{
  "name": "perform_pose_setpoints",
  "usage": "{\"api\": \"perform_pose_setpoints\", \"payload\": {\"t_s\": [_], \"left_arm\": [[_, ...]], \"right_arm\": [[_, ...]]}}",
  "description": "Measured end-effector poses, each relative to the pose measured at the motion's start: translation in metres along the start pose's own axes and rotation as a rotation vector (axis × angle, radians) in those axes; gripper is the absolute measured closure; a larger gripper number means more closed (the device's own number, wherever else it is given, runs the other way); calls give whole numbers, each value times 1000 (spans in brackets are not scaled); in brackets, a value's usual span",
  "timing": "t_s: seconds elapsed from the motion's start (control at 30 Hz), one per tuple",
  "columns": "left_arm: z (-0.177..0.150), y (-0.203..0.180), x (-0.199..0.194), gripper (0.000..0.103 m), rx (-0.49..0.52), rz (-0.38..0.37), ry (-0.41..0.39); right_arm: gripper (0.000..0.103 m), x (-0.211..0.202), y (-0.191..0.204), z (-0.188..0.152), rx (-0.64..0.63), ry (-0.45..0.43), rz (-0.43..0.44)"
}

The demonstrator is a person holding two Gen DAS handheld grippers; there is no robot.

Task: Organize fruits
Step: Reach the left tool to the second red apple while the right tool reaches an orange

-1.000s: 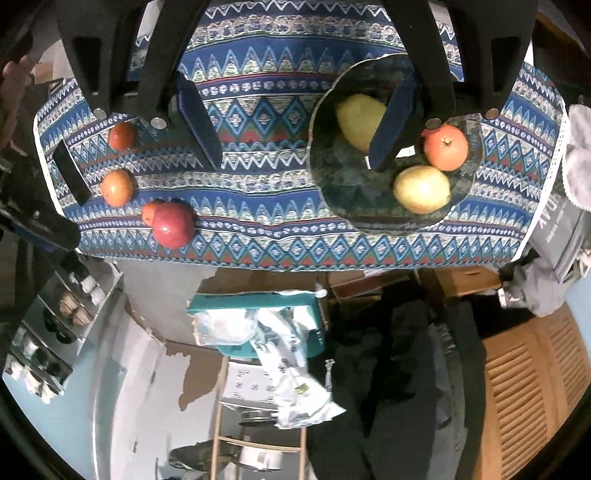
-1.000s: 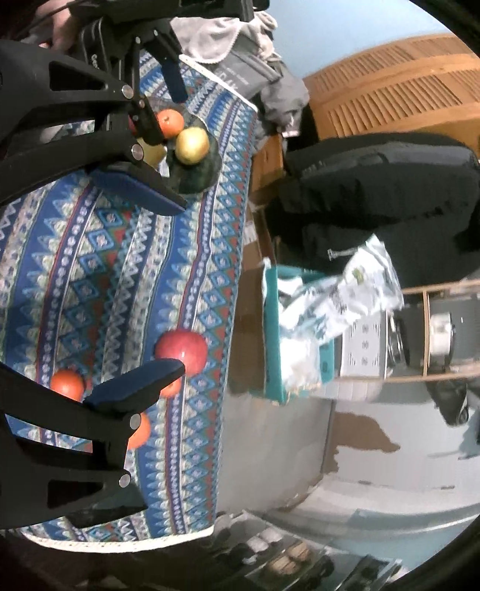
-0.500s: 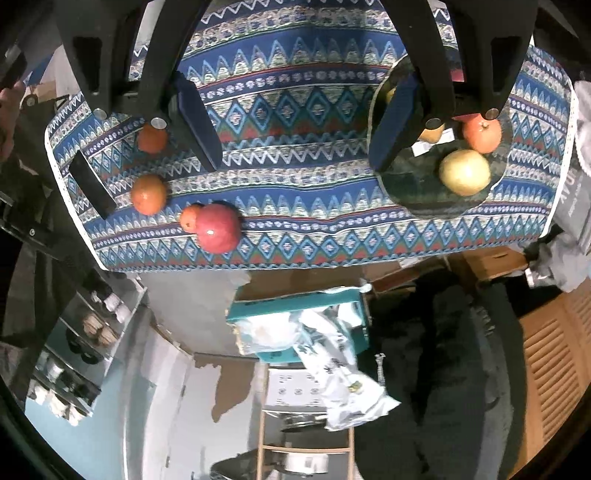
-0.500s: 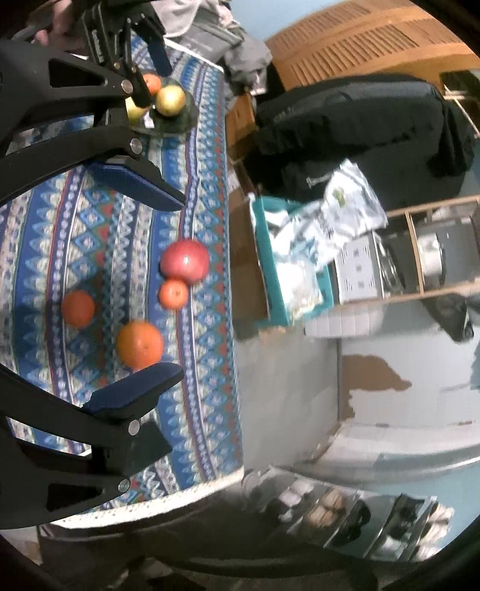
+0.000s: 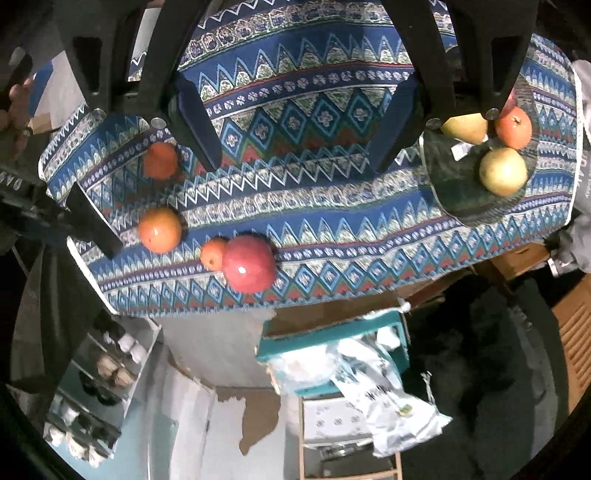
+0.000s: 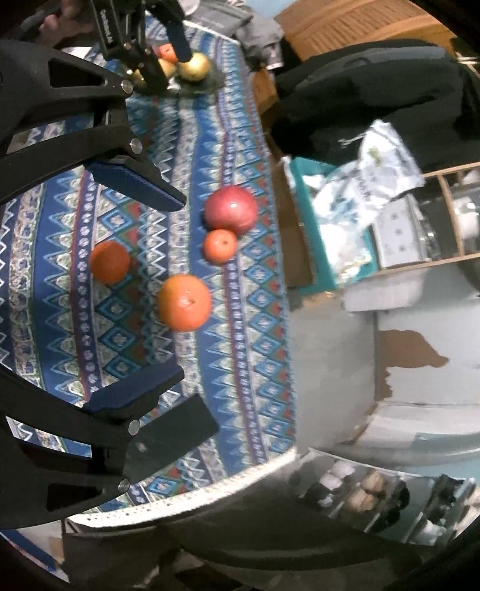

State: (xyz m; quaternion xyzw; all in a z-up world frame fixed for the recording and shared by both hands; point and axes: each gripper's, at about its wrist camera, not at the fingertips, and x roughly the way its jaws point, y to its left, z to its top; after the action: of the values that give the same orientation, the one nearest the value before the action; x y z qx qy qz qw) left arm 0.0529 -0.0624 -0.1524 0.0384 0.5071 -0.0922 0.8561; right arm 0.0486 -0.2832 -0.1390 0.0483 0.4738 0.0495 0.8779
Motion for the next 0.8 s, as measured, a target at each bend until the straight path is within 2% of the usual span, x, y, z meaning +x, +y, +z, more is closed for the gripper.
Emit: {"api": "perform_pose_setpoints", "payload": {"t_s": [0.23,0.6,0.8], "left_arm": [[-10,-5,27,20,-5,-18,63],[-22,-6,58,20,-3,-3,135],[-25,-4,68,20,-12,-4,164]], "right_arm": [[19,38,11,-24,-62,138,35],[21,88,15,-50,-60,265,49],[32,107,21,-57,-65,305,75]]}}
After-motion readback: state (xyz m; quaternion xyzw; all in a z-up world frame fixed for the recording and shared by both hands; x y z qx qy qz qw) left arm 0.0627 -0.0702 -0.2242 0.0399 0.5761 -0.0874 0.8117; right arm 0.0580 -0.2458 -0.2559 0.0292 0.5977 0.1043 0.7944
